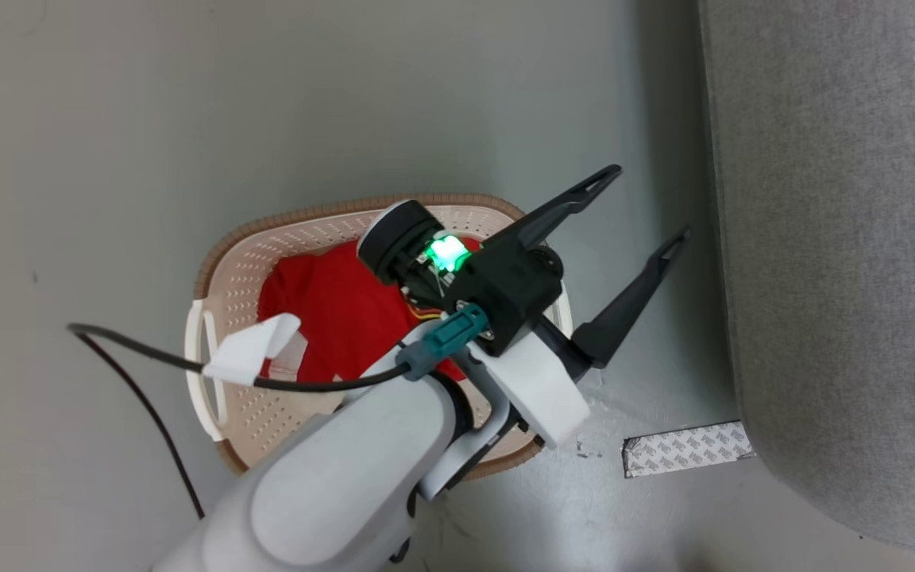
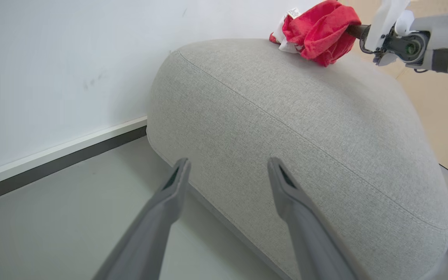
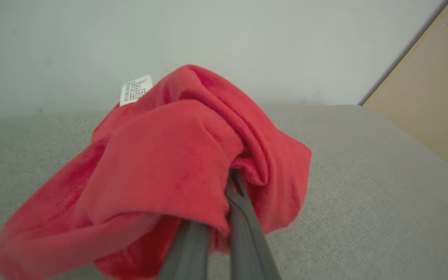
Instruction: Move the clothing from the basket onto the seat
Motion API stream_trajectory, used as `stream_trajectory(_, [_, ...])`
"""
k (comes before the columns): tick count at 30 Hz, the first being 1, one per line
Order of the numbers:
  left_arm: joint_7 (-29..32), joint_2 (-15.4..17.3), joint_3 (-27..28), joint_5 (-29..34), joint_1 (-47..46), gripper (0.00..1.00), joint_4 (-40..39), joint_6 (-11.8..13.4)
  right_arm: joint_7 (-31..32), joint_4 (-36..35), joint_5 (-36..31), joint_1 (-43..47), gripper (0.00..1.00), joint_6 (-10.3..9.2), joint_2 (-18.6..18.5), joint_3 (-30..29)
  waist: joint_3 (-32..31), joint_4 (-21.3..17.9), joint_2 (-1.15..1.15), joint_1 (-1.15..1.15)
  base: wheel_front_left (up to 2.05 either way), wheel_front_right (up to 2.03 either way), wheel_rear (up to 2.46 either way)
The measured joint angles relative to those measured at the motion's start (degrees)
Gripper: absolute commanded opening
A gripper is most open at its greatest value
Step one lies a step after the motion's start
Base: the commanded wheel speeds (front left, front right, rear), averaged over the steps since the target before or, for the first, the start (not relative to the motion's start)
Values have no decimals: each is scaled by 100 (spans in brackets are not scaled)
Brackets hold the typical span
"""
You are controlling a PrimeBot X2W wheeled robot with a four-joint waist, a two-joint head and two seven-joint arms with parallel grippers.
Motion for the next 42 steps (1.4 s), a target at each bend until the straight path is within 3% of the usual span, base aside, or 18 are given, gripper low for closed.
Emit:
stream_trajectory(3, [-24, 48, 26, -37, 67, 100, 9, 49, -24, 233, -119, 68, 0, 0, 193, -73, -80, -29, 0, 0, 0, 0, 0])
stream_trajectory(4, [-35, 60, 33, -45, 99, 100, 11, 55, -23, 286, -180, 79, 22, 0, 226, -77, -116, -40, 0, 0, 0, 0, 0])
stream_trajectory(5, [-41, 71, 40, -57, 132, 100, 12, 74, -22, 325, -236, 90, 70, 0, 242, -86, -154, -50, 0, 0, 0, 0, 0])
stream_trajectory(6, [-43, 82, 49, -65, 164, 100, 15, 97, -2, 346, -283, 105, 100, 0, 253, -87, -195, -62, 0, 0, 0, 0, 0])
stream_trajectory(12, [-104, 97, 124, -231, 297, 100, 30, 163, 7, 220, -616, 276, 100, 0, 322, 309, -464, -140, 0, -1, 0, 0, 0])
stream_trajectory(18, [-244, 131, 191, -363, 506, 100, 125, 212, 21, -81, -516, 746, 100, 0, 409, 762, -793, -195, 0, -1, 0, 0, 0])
stream_trajectory(25, [-524, 227, 332, -616, 970, 100, 315, 300, -254, -849, -118, 1907, 100, 0, 370, 1216, -1424, -208, 1, -2, 0, 0, 0])
stream_trajectory(34, [-895, 430, 530, -943, 1771, 100, 549, 503, -530, -2145, 43, 3560, 100, 0, 435, 855, -2373, -69, 1, -3, 0, 0, 0])
stream_trajectory(42, [-1165, 730, 822, -1160, 2587, 100, 678, 784, -583, -3363, -415, 4960, 100, 0, 1238, 339, -3139, 198, 0, -2, 0, 0, 0])
